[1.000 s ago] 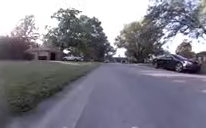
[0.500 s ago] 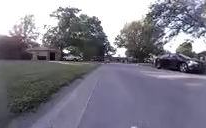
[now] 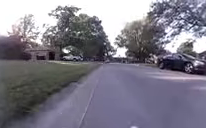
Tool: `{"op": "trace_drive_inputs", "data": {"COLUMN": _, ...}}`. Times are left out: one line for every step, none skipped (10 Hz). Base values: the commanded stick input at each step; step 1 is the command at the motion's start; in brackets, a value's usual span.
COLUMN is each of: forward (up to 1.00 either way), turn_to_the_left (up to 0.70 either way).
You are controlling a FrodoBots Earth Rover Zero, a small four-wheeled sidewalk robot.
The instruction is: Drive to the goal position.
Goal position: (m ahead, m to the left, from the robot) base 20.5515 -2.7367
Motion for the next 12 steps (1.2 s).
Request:
{"op": "trace_drive_inputs", "data": {"forward": 1.00, "turn_to_the_left": -0.16}}
{"op": "trace_drive_inputs", "data": {"forward": 1.00, "turn_to_the_left": -0.33}}
{"op": "trace_drive_inputs", "data": {"forward": 1.00, "turn_to_the_left": -0.40}}
{"op": "trace_drive_inputs", "data": {"forward": 1.00, "turn_to_the_left": -0.40}}
{"op": "trace_drive_inputs", "data": {"forward": 1.00, "turn_to_the_left": -0.40}}
{"op": "trace_drive_inputs", "data": {"forward": 1.00, "turn_to_the_left": -0.31}}
{"op": "trace_drive_inputs", "data": {"forward": 1.00, "turn_to_the_left": -0.12}}
{"op": "trace_drive_inputs", "data": {"forward": 1.00, "turn_to_the_left": 0.00}}
{"op": "trace_drive_inputs", "data": {"forward": 1.00, "turn_to_the_left": 0.00}}
{"op": "trace_drive_inputs", "data": {"forward": 1.00, "turn_to_the_left": 0.00}}
{"op": "trace_drive_inputs", "data": {"forward": 1.00, "turn_to_the_left": 0.00}}
{"op": "trace_drive_inputs", "data": {"forward": 1.00, "turn_to_the_left": 0.00}}
